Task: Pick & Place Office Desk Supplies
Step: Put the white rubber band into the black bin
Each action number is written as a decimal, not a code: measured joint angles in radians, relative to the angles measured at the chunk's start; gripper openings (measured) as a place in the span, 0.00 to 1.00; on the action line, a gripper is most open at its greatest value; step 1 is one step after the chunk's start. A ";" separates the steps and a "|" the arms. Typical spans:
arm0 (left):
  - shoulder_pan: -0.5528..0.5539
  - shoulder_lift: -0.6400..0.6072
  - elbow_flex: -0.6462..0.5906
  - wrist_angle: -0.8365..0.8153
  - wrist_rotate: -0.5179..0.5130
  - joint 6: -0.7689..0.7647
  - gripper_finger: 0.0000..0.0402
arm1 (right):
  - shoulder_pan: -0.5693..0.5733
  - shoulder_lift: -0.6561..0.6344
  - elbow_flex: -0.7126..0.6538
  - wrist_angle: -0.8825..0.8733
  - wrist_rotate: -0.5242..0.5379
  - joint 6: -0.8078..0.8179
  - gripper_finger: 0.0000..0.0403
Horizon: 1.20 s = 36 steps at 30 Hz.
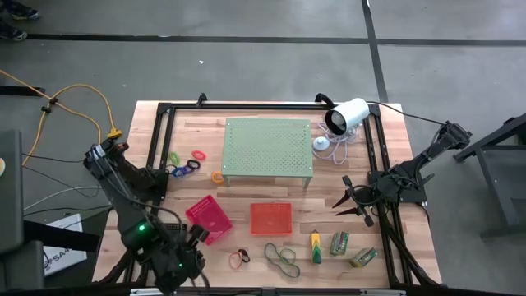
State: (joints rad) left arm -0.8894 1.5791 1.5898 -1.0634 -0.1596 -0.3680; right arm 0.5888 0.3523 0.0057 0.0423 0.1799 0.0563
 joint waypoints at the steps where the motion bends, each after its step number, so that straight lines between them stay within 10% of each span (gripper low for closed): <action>1: 0.008 0.000 0.000 -0.007 0.000 -0.004 0.00 | 0.000 0.000 0.000 0.000 0.000 0.000 0.26; 36: -0.290 -0.105 -0.042 -0.325 -0.219 -0.415 0.00 | 0.000 0.000 0.000 0.000 0.000 0.000 0.26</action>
State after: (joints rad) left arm -1.1792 1.4739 1.5478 -1.3883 -0.3781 -0.7828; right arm 0.5884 0.3527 0.0056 0.0425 0.1799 0.0562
